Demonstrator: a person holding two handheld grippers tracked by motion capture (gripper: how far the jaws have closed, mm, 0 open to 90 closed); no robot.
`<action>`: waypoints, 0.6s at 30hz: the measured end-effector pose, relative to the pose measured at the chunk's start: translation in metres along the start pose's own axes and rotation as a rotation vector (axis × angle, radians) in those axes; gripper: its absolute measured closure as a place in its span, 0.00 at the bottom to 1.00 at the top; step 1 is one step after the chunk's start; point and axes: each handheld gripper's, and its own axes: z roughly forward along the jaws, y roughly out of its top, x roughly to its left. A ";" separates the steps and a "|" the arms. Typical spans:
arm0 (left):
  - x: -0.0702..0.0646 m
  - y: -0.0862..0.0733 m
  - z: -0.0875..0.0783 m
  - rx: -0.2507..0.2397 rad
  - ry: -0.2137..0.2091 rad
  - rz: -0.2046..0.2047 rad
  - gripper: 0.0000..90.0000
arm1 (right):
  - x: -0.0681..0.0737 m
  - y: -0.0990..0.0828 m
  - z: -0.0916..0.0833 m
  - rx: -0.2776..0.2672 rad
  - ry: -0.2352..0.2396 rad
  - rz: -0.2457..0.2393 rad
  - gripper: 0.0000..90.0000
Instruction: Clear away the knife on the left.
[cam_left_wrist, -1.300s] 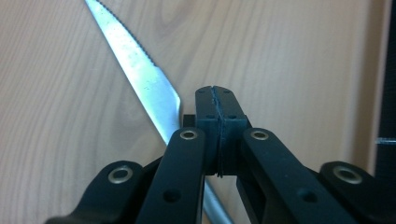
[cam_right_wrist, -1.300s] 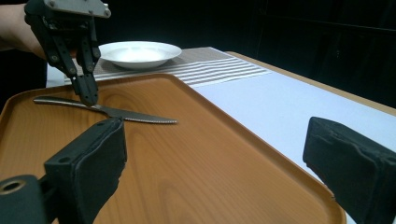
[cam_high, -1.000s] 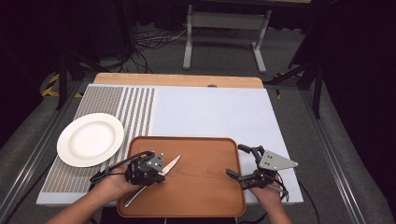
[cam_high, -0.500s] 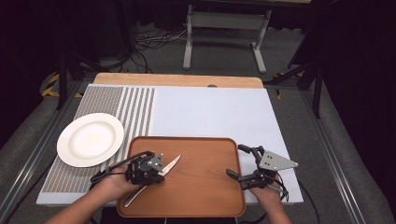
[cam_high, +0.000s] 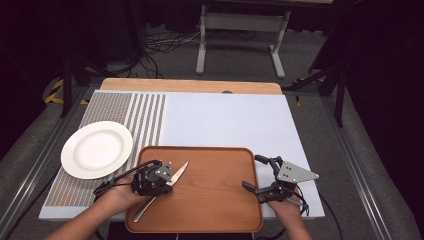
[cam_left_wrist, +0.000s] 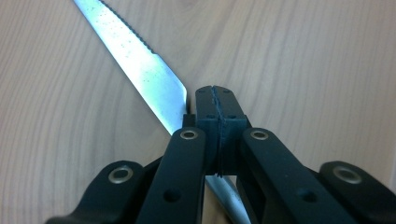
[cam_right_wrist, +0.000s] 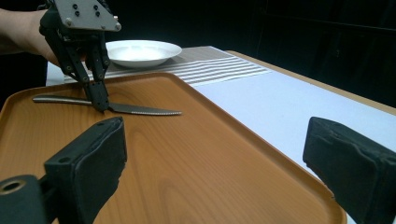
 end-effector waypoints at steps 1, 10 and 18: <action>0.000 -0.001 0.000 0.002 0.002 -0.005 1.00 | 0.000 0.000 0.000 0.000 0.000 0.000 0.08; 0.006 -0.007 -0.004 0.006 0.016 -0.038 1.00 | -0.001 0.000 0.000 -0.002 0.001 0.003 0.08; 0.008 -0.011 -0.006 0.013 0.028 -0.053 1.00 | -0.001 0.000 0.000 -0.002 -0.001 0.004 0.08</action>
